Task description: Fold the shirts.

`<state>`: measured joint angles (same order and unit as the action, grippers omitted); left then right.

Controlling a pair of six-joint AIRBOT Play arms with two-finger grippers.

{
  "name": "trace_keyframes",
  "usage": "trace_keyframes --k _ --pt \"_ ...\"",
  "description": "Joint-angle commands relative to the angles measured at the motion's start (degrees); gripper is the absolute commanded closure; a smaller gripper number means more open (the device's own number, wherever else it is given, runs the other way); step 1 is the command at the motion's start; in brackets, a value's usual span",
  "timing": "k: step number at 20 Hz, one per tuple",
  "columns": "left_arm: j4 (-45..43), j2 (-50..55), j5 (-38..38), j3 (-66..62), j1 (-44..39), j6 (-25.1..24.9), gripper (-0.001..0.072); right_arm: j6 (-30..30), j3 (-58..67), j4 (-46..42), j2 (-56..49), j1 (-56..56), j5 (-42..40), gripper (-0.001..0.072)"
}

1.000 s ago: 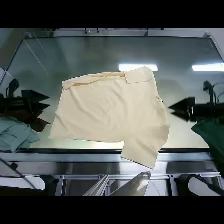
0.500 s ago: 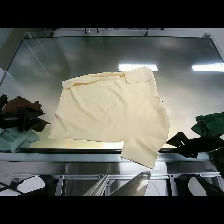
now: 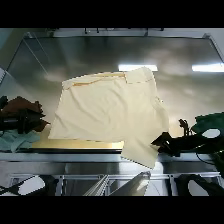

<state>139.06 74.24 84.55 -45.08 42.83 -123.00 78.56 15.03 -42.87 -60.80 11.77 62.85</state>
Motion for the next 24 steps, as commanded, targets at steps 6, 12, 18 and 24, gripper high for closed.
trace_keyframes --k 6,12,18,24 --pt "-7.39 -0.11 0.92 0.04 0.04 1.68 0.0137 -10.51 -0.20 13.14 -3.50 -4.81 -11.63 0.0258" --pt "-15.13 -0.11 -3.85 1.51 -0.52 6.34 0.0137 -11.37 -0.20 13.18 -3.50 -4.83 -11.54 0.0258" --pt "-15.04 0.11 -16.33 7.23 -8.46 6.73 0.0136 -11.39 -0.20 13.16 -3.50 -4.85 -11.39 0.0258" --pt "-14.56 7.37 -13.11 5.09 -18.88 7.67 0.0138 -11.39 -0.20 13.16 -3.50 -4.83 -11.39 0.0258"
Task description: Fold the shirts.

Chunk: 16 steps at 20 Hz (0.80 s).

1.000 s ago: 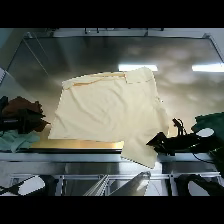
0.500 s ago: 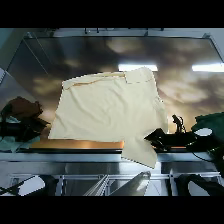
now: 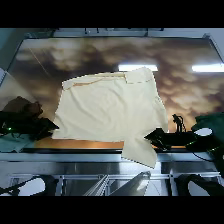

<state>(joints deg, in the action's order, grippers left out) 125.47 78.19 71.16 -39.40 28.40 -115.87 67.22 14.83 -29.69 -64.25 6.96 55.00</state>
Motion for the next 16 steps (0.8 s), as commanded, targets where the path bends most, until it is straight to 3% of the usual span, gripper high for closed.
trace_keyframes --k 1,3,4,5,6,7,8,11,13,16 --pt "-0.94 5.25 1.36 -1.01 -5.90 0.72 0.0138 -0.04 0.00 -0.02 -0.04 -0.02 -3.56 0.0258" --pt "-0.92 8.50 2.91 -1.86 -8.07 0.74 0.0140 -0.02 0.00 -0.02 -0.04 -0.02 -3.50 0.0258" --pt "-0.90 9.62 3.21 -2.23 -8.81 0.85 0.0247 -0.02 0.00 -0.02 -0.04 -0.02 -3.23 0.0258" --pt "-0.90 10.45 3.54 -2.64 -9.40 0.85 0.0407 -0.02 0.00 -0.02 -0.04 -0.02 -2.89 0.0258" --pt "-0.87 10.78 3.74 -2.95 -9.79 0.87 0.0462 -0.02 0.00 -0.02 -0.04 -0.02 -2.51 0.0258" --pt "-0.87 10.78 4.00 -3.43 -10.10 0.87 0.0618 -0.02 0.00 -0.02 -0.04 -0.02 -2.43 0.0258" --pt "-0.85 10.58 4.17 -4.09 -10.10 0.90 0.0674 -0.02 0.00 -0.02 -0.04 -0.02 -2.45 0.0258" --pt "-0.87 8.33 4.50 -6.45 -10.05 0.90 0.0674 0.00 0.00 0.02 -0.04 -0.02 -2.01 0.0266" --pt "-0.94 6.82 5.31 -8.17 -10.03 0.90 0.0674 -0.02 0.00 -0.02 -0.04 -0.02 -0.63 0.0454" --pt "-0.98 5.33 5.92 -9.70 -10.03 0.90 0.0674 -1.31 0.02 -0.04 -0.02 0.57 1.51 0.0471"
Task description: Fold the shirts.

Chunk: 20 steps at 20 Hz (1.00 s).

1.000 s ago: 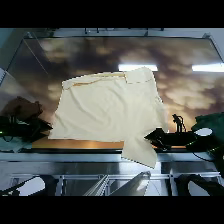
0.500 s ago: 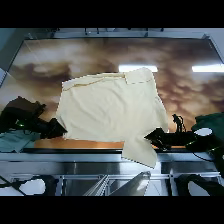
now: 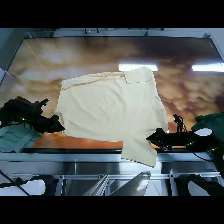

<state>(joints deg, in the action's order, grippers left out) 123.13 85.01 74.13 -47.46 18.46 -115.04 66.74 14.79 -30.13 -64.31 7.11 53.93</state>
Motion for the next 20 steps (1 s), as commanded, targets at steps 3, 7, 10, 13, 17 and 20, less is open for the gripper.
trace_keyframes --k 3,7,10,13,17,20 --pt "0.90 -1.44 3.02 -1.95 0.17 0.07 0.0674 -2.27 0.07 0.39 0.07 3.58 2.95 0.0463" --pt "0.98 -1.44 3.34 -1.95 3.82 0.09 0.0674 -4.00 0.07 0.42 0.04 7.74 -0.17 0.0462" --pt "1.01 -1.44 5.38 -1.95 8.02 0.07 0.0674 -4.00 0.04 0.42 0.00 8.85 -1.57 0.0461" --pt "1.03 -1.44 6.12 -1.95 10.71 0.07 0.0674 -4.00 0.04 0.44 0.00 8.74 -1.81 0.0461" --pt "1.14 -1.44 5.46 -1.95 10.86 0.02 0.0674 -4.00 0.02 1.77 0.00 8.39 -1.88 0.0461" --pt "1.05 -1.44 5.38 -1.95 9.29 -0.39 0.0674 -3.02 -0.59 1.95 0.00 4.92 -1.01 0.0460"
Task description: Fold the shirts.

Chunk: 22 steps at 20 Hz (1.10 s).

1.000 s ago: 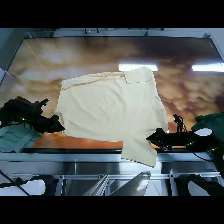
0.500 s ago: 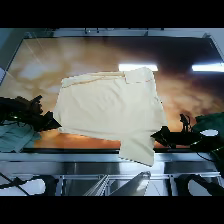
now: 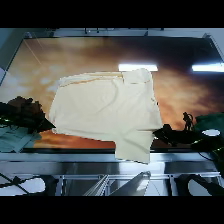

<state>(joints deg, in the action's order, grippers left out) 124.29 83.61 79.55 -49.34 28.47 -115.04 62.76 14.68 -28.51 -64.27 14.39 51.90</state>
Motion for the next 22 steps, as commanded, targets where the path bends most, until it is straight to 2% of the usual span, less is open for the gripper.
trace_keyframes --k 1,2,3,4,8,12,14,15,18,22 --pt "-0.11 -0.04 -0.02 -0.07 -1.29 -0.90 0.0674 1.60 -1.07 0.31 -0.04 -3.82 1.07 0.0460" --pt "-0.11 -0.04 0.13 -0.07 -1.64 -1.03 0.0674 2.21 -1.90 0.28 -0.04 -5.40 1.11 0.0444" --pt "-0.11 -0.04 0.26 -0.07 -1.84 -1.03 0.0673 3.28 -2.82 0.28 -0.02 -6.54 1.14 0.0305" --pt "-0.09 -0.04 0.42 -0.07 -1.84 -1.03 0.0674 3.43 -3.54 0.31 -0.04 -6.80 1.62 0.0241" --pt "-0.09 -0.04 1.03 -0.07 -1.77 -1.03 0.0674 3.41 -4.48 0.28 -0.04 -6.71 3.52 0.0242" --pt "-0.11 -0.04 1.29 -0.09 -1.77 -1.05 0.0674 1.81 -4.85 2.47 -0.26 -6.71 1.18 0.0247" --pt "-0.09 -0.04 1.29 -0.09 -1.77 -1.05 0.0674 -1.53 -4.83 5.57 -0.81 -6.71 1.11 0.0613" --pt "0.00 -0.04 1.36 -0.09 -1.77 -1.05 0.0674 -3.19 -4.83 7.13 -0.85 -6.69 1.97 0.0694" --pt "4.07 -0.07 3.80 -1.51 -1.77 -1.44 0.0674 -10.36 -4.17 14.67 0.90 -6.56 10.51 0.0695" --pt "27.91 -3.85 20.46 -10.38 -1.86 -5.44 0.0675 -19.10 6.08 36.87 14.60 0.72 31.67 0.0695"
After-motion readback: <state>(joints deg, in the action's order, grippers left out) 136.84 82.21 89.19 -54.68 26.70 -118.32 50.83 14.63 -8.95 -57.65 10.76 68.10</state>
